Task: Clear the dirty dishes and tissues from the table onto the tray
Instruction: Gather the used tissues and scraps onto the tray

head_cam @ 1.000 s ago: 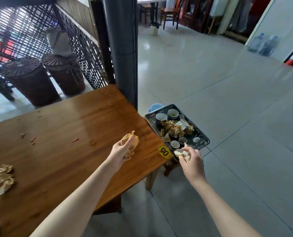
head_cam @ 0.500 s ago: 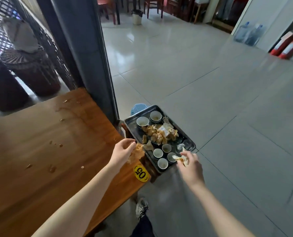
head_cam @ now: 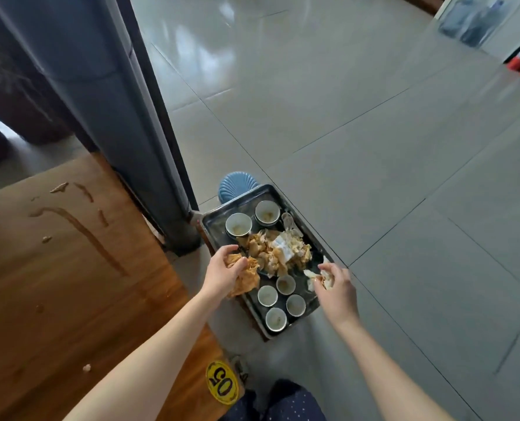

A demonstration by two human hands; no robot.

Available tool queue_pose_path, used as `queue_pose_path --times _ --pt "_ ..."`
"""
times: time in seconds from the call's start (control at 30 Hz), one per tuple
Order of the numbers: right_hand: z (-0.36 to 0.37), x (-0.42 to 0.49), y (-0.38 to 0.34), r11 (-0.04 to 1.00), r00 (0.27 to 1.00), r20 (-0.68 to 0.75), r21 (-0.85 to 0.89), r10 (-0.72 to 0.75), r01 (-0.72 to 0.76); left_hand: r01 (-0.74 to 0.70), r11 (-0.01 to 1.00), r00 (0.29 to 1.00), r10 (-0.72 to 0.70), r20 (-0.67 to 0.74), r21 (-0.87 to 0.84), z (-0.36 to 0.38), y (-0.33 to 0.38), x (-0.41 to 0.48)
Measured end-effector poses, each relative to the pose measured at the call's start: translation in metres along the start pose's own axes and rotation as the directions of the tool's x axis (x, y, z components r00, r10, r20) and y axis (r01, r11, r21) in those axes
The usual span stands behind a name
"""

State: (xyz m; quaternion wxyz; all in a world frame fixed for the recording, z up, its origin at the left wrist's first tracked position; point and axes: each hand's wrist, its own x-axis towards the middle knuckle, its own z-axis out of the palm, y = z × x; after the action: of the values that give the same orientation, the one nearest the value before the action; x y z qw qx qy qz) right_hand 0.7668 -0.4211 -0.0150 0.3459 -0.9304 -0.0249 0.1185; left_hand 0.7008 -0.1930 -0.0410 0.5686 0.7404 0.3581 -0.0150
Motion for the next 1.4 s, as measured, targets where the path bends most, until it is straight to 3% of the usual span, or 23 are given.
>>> queue_pose_path --times 0.33,0.6,0.87,1.0,1.07,1.4 --pt "0.04 0.104 0.023 0.996 0.979 0.204 -0.086 0.01 0.008 0.157 0.987 0.983 -0.159 -0.095 -0.024 0.041 -0.009 0.056" --pt "0.066 0.157 0.05 0.952 0.882 0.47 -0.253 -0.037 0.175 0.296 0.954 0.944 -0.299 -0.142 -0.041 0.088 -0.003 0.097" --pt "0.063 0.184 0.07 0.948 0.797 0.602 -0.228 -0.042 0.222 0.345 0.918 0.895 -0.384 -0.225 -0.197 0.117 0.002 0.134" --pt "0.051 0.194 0.079 0.943 0.79 0.613 -0.244 -0.03 0.225 0.387 0.874 0.914 -0.407 -0.005 -0.294 0.123 0.006 0.136" --pt "0.043 0.201 0.082 0.952 0.802 0.597 -0.233 -0.022 0.2 0.41 0.873 0.911 -0.404 0.081 -0.265 0.125 0.006 0.13" --pt "0.017 0.208 0.055 0.957 0.809 0.574 -0.146 -0.123 0.249 0.399 0.885 0.907 -0.419 -0.034 -0.24 0.103 0.014 0.085"
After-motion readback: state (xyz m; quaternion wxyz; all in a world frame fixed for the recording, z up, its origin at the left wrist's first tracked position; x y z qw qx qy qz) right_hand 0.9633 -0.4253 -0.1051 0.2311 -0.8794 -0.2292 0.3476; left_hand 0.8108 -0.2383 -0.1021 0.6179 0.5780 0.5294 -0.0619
